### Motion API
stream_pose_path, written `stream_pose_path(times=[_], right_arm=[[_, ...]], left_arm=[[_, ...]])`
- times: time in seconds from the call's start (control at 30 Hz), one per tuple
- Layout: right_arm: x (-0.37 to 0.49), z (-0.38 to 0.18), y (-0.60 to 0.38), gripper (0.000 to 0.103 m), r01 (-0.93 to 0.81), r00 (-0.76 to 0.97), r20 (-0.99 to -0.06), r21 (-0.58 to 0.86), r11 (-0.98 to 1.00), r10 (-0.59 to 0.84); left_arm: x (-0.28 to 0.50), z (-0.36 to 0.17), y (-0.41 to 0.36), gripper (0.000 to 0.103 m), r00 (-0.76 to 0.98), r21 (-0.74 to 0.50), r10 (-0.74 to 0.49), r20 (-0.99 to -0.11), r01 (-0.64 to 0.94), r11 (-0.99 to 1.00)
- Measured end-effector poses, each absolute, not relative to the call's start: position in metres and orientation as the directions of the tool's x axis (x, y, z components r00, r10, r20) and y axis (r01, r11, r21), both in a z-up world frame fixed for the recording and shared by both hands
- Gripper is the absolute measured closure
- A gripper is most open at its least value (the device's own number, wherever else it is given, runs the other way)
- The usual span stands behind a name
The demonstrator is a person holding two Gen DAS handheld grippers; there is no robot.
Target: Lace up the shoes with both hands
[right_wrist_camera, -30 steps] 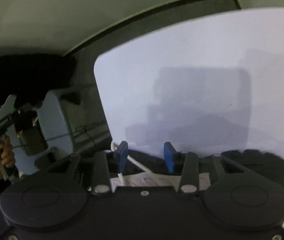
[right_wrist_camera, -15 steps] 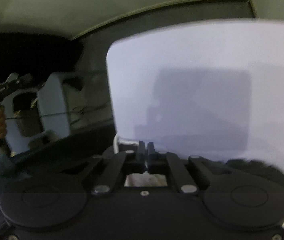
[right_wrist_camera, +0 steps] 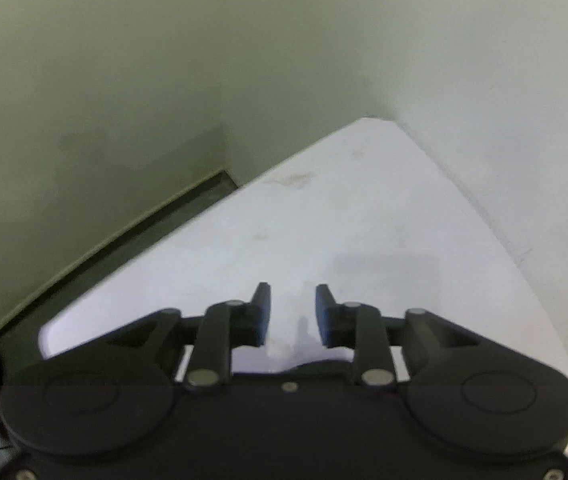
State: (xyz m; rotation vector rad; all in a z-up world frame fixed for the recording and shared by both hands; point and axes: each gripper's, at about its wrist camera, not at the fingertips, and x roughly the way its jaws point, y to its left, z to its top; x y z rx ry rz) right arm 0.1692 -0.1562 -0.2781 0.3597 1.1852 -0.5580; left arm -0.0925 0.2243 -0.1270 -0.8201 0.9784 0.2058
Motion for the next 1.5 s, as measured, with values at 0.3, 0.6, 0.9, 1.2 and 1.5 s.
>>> stream_pose_path(times=[0.3, 0.6, 0.9, 1.2, 1.5], right_arm=[[0.204, -0.348, -0.102, 0.062, 0.622, 0.067, -0.995, 0.104, 0.776, 0.08], [0.22, -0.361, -0.056, 0.102, 0.495, -0.041, -0.999, -0.005, 0.869, 0.017], [0.227, -0.334, -0.113, 0.102, 0.567, -0.003, -0.973, -0.192, 0.801, -0.232], [0.203, -0.301, -0.131, 0.075, 0.692, 0.08, -0.982, -0.068, 0.719, -0.17], [0.194, -0.331, -0.147, 0.072, 0.778, 0.118, -0.993, 0.076, 0.624, -0.026]], left_arm=[[-0.099, -0.118, 0.22, 0.075, 0.585, -0.547, -0.209, -0.784, -0.492, 0.677], [-0.125, -0.115, 0.231, 0.072, 0.596, -0.552, -0.175, -0.784, -0.538, 0.637], [-0.126, -0.101, 0.234, 0.072, 0.641, -0.575, -0.15, -0.753, -0.529, 0.624], [-0.125, -0.093, 0.228, 0.07, 0.637, -0.562, -0.144, -0.757, -0.523, 0.641], [-0.11, -0.091, 0.217, 0.07, 0.599, -0.512, -0.156, -0.785, -0.486, 0.708]])
